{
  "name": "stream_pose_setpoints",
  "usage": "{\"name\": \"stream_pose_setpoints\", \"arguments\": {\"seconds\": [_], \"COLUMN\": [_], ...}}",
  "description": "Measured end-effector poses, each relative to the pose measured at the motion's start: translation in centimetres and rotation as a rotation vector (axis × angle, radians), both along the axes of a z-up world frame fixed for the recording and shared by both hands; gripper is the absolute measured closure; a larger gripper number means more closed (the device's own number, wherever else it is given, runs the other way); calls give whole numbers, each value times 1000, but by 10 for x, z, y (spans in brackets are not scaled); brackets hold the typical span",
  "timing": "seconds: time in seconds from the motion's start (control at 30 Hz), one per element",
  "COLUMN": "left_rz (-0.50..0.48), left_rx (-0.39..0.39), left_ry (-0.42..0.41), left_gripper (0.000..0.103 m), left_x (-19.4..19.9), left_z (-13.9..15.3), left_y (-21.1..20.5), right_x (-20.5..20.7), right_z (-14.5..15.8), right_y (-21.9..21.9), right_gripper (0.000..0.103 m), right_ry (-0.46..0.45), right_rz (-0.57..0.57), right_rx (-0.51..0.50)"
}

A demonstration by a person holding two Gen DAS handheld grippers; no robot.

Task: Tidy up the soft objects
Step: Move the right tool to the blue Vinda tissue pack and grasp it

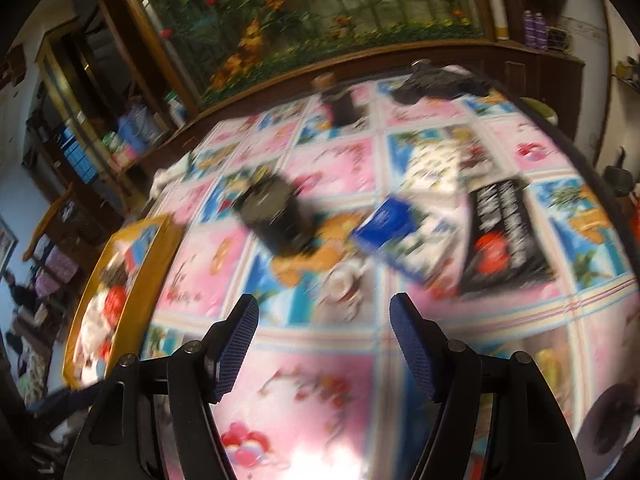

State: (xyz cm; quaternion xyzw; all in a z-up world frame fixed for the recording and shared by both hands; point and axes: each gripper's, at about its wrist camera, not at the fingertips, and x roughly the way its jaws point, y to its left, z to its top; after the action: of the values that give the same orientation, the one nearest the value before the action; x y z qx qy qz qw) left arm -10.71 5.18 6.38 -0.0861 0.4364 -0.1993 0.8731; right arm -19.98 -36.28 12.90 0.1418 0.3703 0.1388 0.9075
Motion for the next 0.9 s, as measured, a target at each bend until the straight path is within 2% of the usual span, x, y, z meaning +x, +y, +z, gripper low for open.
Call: {"name": "stream_pose_setpoints", "arguments": {"seconds": [0.1, 0.2, 0.3, 0.4, 0.53, 0.63, 0.7, 0.83, 0.9], "left_rz": [-2, -8, -13, -16, -18, -20, -25, -31, -29], "left_rx": [-14, -29, -36, -36, -39, -41, -41, -37, -34], "left_ry": [6, 15, 25, 31, 36, 38, 45, 48, 46], "left_gripper": [38, 38, 38, 38, 38, 38, 38, 38, 38], "left_x": [2, 5, 7, 9, 9, 11, 11, 9, 8], "left_z": [-3, -7, -10, -12, -13, -14, -16, -16, -15], "left_y": [4, 8, 9, 11, 12, 12, 11, 9, 10], "right_x": [14, 34, 57, 80, 106, 103, 96, 103, 112], "right_z": [10, 13, 10, 1, -3, 1, 0, -13, -24], "right_y": [-34, -58, -65, -50, -16, 0, 15, 37, 41], "right_gripper": [33, 32, 31, 31, 32, 32, 32, 36, 48], "right_ry": [-15, -1, 36, 82, 69, 34, 15, 31, 74], "right_rz": [-123, -223, -273, -276, -272, -266, -216, -139, -114], "right_rx": [45, 48, 34, -25, -181, -194, -216, -276, -288]}}
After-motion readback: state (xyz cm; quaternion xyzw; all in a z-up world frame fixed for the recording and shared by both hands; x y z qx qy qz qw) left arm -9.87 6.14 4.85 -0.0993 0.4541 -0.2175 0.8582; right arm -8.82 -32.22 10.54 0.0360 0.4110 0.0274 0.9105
